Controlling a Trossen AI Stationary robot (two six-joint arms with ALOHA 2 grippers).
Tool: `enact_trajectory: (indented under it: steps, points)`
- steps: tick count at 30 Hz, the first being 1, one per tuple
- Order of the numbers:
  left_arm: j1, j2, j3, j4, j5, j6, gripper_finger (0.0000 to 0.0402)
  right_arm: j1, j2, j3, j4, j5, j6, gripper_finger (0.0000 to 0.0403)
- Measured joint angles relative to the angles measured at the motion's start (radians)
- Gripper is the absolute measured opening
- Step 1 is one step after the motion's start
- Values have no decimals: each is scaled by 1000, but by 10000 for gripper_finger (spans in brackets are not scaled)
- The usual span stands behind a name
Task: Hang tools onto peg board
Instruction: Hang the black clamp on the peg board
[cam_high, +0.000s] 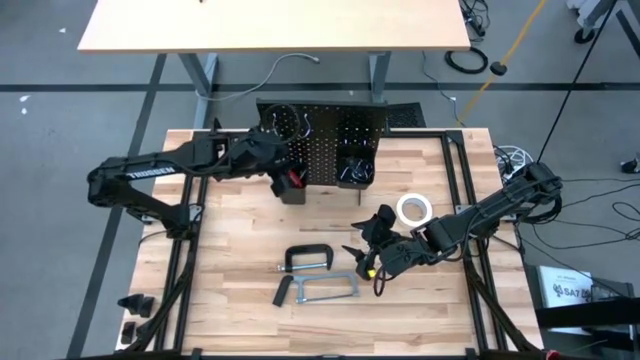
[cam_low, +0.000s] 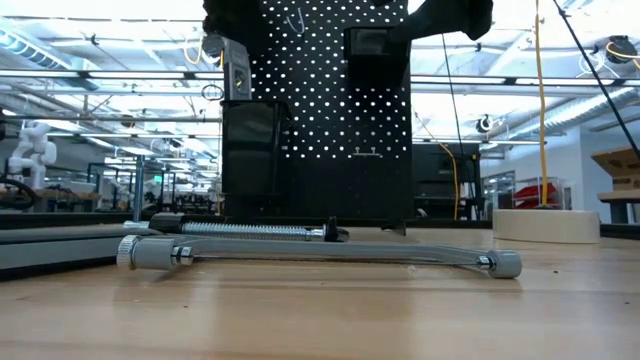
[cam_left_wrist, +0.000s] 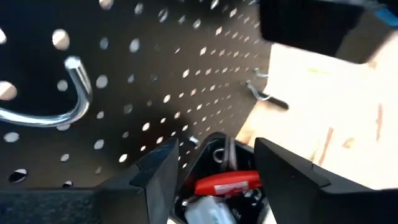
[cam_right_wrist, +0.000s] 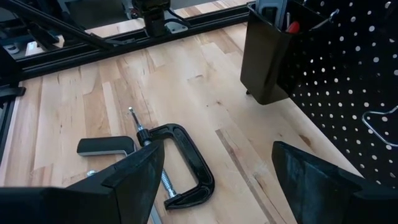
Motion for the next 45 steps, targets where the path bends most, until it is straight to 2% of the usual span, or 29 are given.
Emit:
enact_trajectory:
  steps: [11,17,24,28,34,39,42,45]
  points:
    - [-112,-137,0,-7,-42,2,214,0,0,0,-14,0,12,293]
    - [-207,-206,-8,-41,-69,-27,214,0,0,0,-121,0,68,293]
    - [-330,-293,-164,-33,-233,-112,215,0,0,0,-265,6,137,293]
    - [-374,-326,-280,16,-312,-181,215,-3,0,0,-344,54,185,293]
    - [-436,-359,-441,163,-354,-191,215,-7,0,0,-493,78,341,293]
    - [-531,-381,-523,206,-351,-270,215,-7,0,0,-623,75,449,293]
    - [-604,-381,-561,267,-359,-294,215,-7,0,-5,-641,76,481,293]
    - [-666,-379,-586,341,-407,-293,215,-13,-1,-31,-606,84,446,291]
